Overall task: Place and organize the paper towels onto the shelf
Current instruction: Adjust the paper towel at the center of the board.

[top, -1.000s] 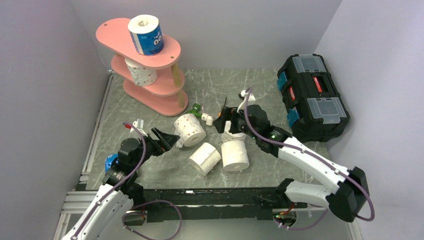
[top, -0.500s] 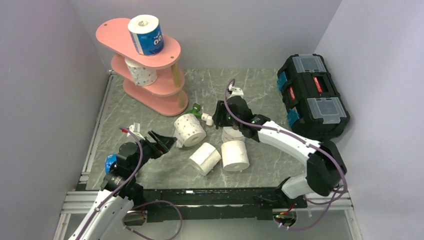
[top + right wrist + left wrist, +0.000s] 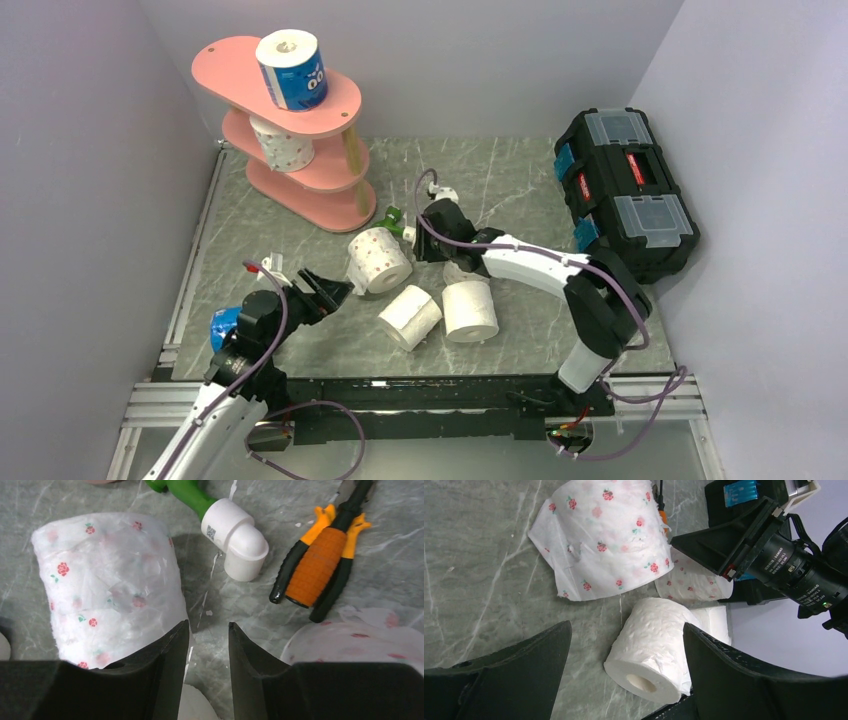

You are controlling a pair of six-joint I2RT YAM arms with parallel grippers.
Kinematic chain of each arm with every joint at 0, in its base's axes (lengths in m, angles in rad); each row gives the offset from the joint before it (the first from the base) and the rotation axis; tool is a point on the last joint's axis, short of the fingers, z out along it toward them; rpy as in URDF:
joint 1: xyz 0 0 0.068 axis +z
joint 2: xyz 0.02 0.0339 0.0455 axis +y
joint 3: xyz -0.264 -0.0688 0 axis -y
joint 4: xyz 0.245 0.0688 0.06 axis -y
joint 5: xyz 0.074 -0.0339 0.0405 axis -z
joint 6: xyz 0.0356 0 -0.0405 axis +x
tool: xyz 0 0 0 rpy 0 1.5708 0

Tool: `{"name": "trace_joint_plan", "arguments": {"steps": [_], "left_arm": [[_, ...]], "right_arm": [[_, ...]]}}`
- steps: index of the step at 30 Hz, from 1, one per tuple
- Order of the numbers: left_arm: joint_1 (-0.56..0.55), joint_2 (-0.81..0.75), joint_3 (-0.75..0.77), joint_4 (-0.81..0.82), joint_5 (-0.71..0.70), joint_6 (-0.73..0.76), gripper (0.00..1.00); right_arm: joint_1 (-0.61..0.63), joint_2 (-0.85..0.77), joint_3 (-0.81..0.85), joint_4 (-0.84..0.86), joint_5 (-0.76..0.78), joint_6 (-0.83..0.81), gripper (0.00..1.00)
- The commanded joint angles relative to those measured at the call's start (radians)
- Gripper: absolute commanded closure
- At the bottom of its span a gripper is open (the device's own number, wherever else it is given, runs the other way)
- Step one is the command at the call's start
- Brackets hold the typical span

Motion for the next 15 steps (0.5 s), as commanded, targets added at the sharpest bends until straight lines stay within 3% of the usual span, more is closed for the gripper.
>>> {"name": "trace_joint_plan", "arguments": {"steps": [1, 15], "left_arm": [[-0.004, -0.015, -0.014, 0.025, -0.004, -0.017, 0.12], [-0.003, -0.080, -0.001, -0.061, -0.055, 0.009, 0.12]], "right_arm": [[0.025, 0.067, 0.060, 0.015, -0.017, -0.009, 0.63], [0.137, 0.166, 0.129, -0.040, -0.011, 0.014, 0.64]]}}
